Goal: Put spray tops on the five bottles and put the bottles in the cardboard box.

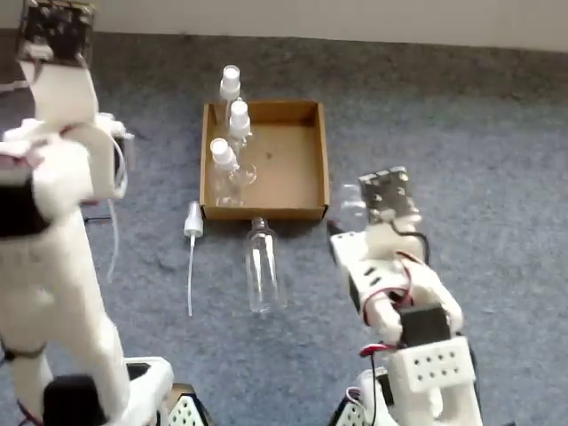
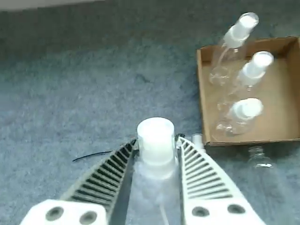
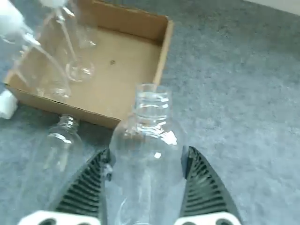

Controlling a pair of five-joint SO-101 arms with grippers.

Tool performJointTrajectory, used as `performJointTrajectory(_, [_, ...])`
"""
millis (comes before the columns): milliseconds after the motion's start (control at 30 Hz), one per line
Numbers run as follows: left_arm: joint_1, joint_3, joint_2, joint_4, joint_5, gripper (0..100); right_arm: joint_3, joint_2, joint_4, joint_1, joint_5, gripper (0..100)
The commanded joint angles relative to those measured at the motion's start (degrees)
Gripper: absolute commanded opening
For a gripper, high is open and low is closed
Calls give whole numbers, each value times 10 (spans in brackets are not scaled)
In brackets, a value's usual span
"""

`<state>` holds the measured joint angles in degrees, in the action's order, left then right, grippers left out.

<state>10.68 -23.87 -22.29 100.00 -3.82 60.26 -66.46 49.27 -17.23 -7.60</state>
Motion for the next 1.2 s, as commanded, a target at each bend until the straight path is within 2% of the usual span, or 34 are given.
performJointTrajectory(0, [-84, 29, -131, -11, 36, 14, -49, 58, -76, -116, 46, 4])
performJointTrajectory(100, [-119, 45, -194, -60, 55, 14, -11, 51, -129, -190, 51, 4])
performJointTrajectory(200, [-153, 68, -236, -111, 67, 13, 29, 21, -158, -219, 52, 4])
performJointTrajectory(433, [-229, 180, -254, -273, 110, 13, 151, -159, -221, -222, 52, 4])
performJointTrajectory(700, [-350, 298, -254, -487, 132, 5, 280, -377, -221, -219, 52, 4])
performJointTrajectory(867, [-381, 337, -254, -534, 132, 5, 300, -379, -220, -218, 49, 4])
performJointTrajectory(1033, [-381, 340, -253, -535, 130, 5, 300, -379, -220, -214, 49, 4])
performJointTrajectory(1167, [-376, 327, -257, -532, 129, 5, 299, -379, -221, -183, 51, 4])
